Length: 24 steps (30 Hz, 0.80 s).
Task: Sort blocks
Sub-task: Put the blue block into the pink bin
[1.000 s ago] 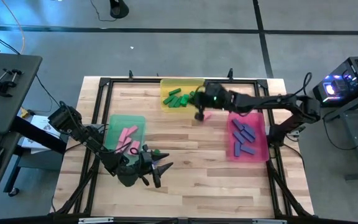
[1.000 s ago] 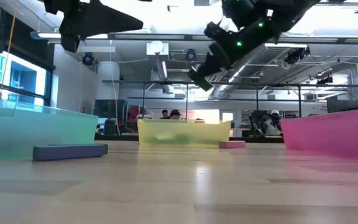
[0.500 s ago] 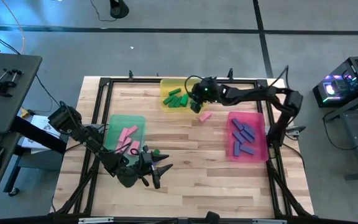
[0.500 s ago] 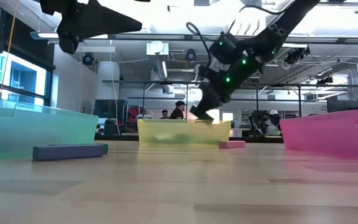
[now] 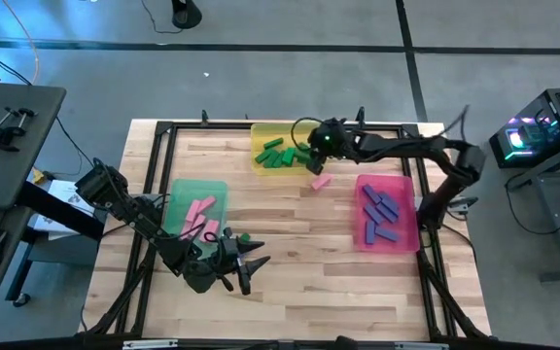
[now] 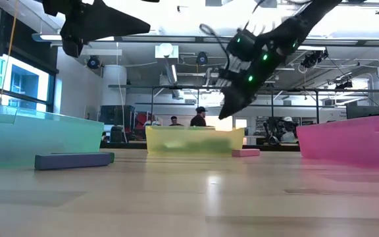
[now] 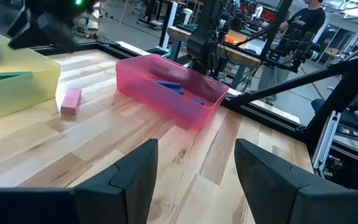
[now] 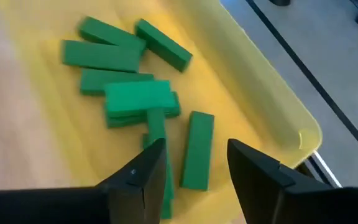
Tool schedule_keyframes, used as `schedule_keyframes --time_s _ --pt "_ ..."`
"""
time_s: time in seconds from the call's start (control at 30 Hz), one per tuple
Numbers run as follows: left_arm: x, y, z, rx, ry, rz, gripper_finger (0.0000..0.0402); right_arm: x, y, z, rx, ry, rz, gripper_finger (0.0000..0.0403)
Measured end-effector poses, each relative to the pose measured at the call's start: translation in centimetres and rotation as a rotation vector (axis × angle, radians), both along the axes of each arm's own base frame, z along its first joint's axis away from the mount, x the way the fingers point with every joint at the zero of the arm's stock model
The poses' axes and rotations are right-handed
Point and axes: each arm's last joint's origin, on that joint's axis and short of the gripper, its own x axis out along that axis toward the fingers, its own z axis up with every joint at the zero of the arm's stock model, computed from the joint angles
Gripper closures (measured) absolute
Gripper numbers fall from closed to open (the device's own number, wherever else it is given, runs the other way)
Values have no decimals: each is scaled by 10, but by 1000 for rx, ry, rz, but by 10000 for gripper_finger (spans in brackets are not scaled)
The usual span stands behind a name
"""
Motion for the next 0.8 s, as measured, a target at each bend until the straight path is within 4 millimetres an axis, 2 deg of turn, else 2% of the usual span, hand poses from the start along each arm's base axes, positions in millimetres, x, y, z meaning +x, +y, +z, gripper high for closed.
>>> schedule_keyframes --time_s 0.2,0.37,0.5,0.6,0.8 --pt "0 0 0 1 1 0 200 -12 39 39 15 -14 189 250" --pt "1 -1 -4 7 10 1 200 -22 86 50 26 -25 352 251" --pt "2 -2 -12 -7 19 6 200 -30 118 35 41 -13 441 251" --pt "3 -3 -18 -27 21 10 200 -35 136 14 81 -25 467 251" --pt "1 -8 -19 -76 8 -1 204 -49 178 -23 166 -176 529 251"
